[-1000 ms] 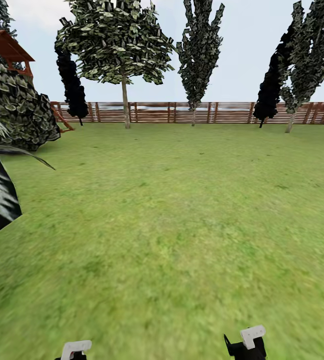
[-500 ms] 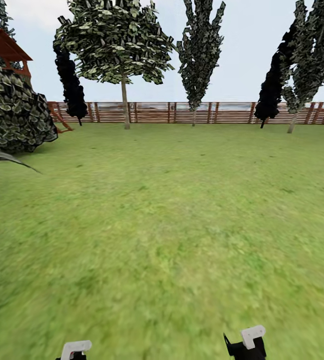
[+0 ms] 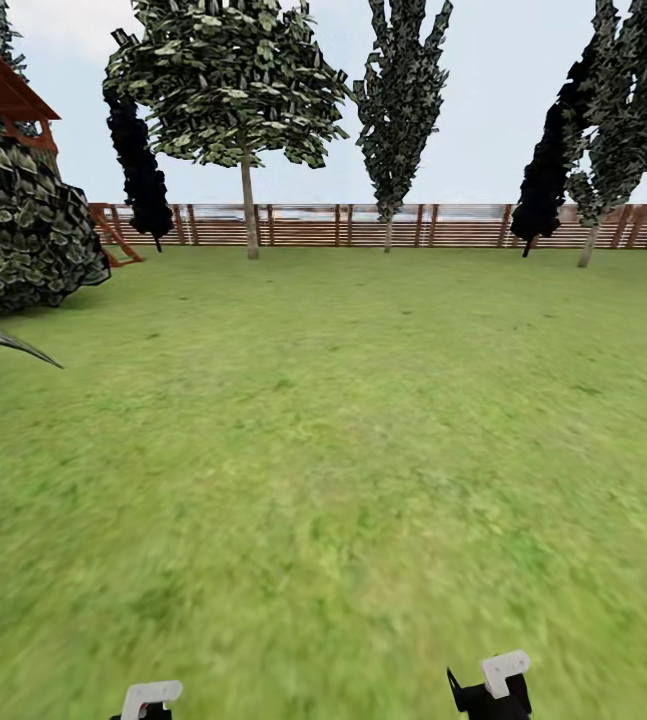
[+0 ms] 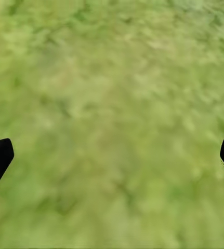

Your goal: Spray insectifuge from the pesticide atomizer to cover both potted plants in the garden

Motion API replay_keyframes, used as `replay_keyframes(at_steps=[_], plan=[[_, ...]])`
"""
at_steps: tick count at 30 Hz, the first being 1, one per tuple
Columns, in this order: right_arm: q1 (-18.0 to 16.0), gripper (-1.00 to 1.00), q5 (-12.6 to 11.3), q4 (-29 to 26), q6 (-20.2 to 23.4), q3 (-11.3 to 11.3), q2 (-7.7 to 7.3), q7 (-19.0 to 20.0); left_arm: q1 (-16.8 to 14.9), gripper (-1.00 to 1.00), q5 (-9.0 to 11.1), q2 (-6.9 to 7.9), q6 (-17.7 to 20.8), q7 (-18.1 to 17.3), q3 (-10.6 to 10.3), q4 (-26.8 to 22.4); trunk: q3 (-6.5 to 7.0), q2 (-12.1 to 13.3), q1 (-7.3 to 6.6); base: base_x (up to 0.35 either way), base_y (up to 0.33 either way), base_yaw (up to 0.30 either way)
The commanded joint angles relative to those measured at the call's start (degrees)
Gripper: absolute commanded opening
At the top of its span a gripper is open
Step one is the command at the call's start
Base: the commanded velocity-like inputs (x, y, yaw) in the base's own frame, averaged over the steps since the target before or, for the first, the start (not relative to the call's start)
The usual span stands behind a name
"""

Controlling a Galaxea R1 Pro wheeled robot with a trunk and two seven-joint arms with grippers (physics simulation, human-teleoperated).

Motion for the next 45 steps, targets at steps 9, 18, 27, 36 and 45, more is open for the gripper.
replay_keyframes(at_steps=[9, 18, 27, 36, 45], plan=[[-0.04, 1.00, 0.17, 0.03, -0.20, -0.48, 0.01, 0.36, -0.04, -1.00, 0.45, -0.04, -0.06, -0.55, 0.36, 0.08, -0.05, -0.02, 0.03, 0.338, -0.051, 0.061], [-0.04, 1.00, 0.17, 0.03, -0.20, -0.48, 0.00, 0.36, -0.04, -1.00, 0.45, -0.09, -0.06, -0.55, 0.36, 0.09, -0.05, -0.02, 0.03, 0.315, -0.156, 0.241], [-0.04, 1.00, 0.17, 0.03, -0.20, -0.48, 0.00, 0.36, -0.05, -1.00, 0.45, -0.09, -0.06, -0.55, 0.36, 0.06, -0.05, -0.02, 0.03, 0.311, -0.165, 0.264], [-0.04, 1.00, 0.17, 0.03, -0.20, -0.48, 0.00, 0.36, -0.06, -1.00, 0.45, -0.09, -0.06, -0.55, 0.36, 0.08, -0.05, -0.02, 0.03, 0.314, -0.142, 0.236], [-0.04, 1.00, 0.18, 0.03, -0.20, -0.48, 0.00, 0.39, -0.04, -1.00, 0.45, -0.09, -0.06, -0.55, 0.36, 0.07, -0.05, -0.02, 0.03, 0.319, -0.130, 0.210]])
